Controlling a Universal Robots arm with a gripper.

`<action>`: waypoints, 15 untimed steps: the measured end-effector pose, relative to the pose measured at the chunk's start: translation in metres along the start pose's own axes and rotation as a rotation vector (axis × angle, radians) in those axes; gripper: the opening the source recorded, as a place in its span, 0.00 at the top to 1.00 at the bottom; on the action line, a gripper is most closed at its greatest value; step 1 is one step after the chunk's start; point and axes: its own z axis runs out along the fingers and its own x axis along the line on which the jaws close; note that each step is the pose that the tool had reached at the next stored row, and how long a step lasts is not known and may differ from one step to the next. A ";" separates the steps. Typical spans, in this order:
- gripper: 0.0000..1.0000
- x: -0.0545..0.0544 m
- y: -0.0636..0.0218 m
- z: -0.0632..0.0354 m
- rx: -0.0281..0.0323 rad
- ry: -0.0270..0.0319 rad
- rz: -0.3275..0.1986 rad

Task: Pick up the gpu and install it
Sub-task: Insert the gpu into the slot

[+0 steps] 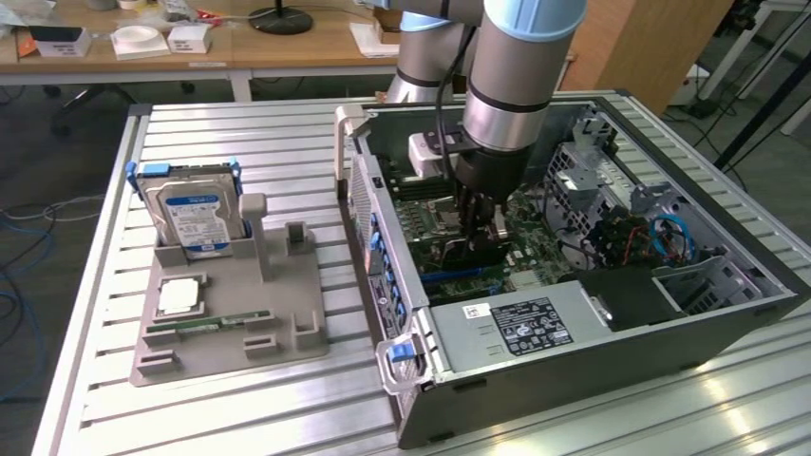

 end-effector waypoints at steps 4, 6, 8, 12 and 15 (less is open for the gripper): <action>0.74 0.000 0.0000 0.0002 0.0001 -0.0002 -0.003; 0.74 0.000 0.0000 0.0002 0.0001 -0.0003 -0.003; 0.74 0.000 0.0000 0.0002 0.0001 -0.0003 -0.003; 0.74 0.000 0.0000 0.0002 0.0001 -0.0003 -0.003; 0.74 0.000 -0.0008 -0.0004 0.0000 -0.0004 -0.003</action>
